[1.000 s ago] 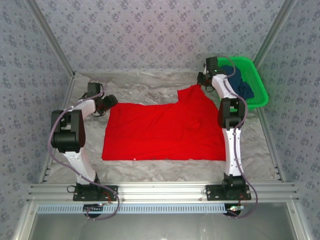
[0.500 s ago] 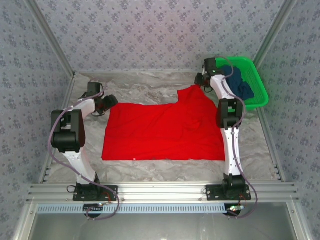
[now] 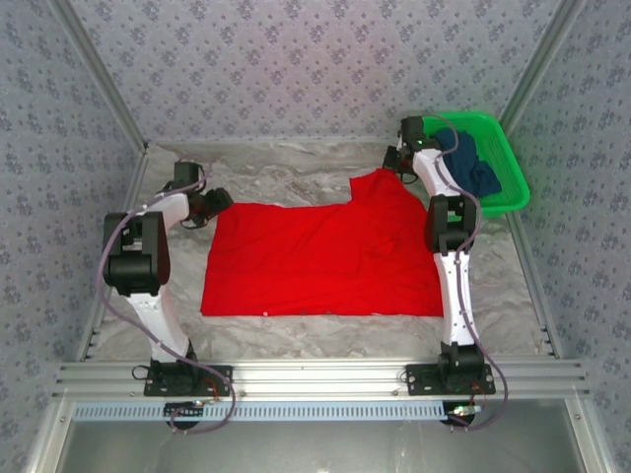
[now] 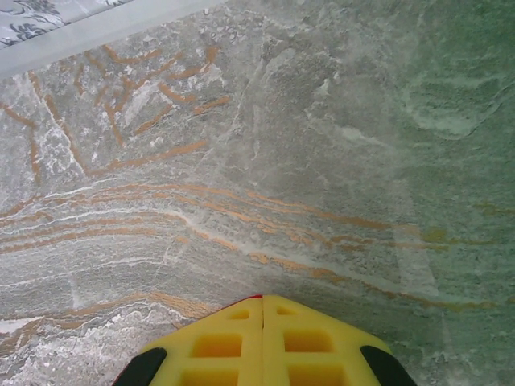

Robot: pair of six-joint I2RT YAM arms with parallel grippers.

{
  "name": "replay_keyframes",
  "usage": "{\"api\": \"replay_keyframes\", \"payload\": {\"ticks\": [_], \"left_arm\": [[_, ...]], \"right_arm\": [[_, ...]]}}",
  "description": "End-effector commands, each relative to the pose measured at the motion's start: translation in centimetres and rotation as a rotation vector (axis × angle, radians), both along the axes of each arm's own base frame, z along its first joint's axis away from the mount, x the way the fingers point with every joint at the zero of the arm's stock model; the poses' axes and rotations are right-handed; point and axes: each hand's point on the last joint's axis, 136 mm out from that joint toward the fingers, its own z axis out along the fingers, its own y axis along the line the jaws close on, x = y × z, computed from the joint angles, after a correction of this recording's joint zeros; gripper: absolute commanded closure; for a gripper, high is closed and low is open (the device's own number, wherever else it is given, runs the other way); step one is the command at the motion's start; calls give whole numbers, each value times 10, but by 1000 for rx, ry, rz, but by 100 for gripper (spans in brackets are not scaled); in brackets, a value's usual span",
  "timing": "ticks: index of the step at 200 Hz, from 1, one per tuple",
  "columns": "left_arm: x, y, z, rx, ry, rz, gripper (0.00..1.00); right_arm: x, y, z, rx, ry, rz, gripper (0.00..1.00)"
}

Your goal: Fold the inside-out t-shirt

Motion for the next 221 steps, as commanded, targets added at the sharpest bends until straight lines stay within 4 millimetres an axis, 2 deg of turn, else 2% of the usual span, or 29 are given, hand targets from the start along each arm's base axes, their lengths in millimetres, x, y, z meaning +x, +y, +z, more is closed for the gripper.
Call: {"api": "replay_keyframes", "payload": {"ticks": [1, 33, 86, 117, 139, 221], "left_arm": [[5, 4, -1, 13, 32, -22, 29], [14, 0, -12, 1, 68, -47, 30], [19, -20, -20, -17, 85, -115, 35], [21, -30, -22, 10, 90, -155, 43], [22, -36, -23, 60, 103, -190, 52], [23, -27, -31, 143, 151, -168, 76]], "right_arm": [[7, 0, 31, 16, -59, 2, 100], [12, 2, 51, 51, -113, 12, 100], [10, 3, 51, 59, -104, 17, 100], [9, 4, 50, 66, -99, 22, 100], [9, 4, 49, 68, -98, 22, 100], [6, 4, 45, 70, -87, 27, 100]]}}
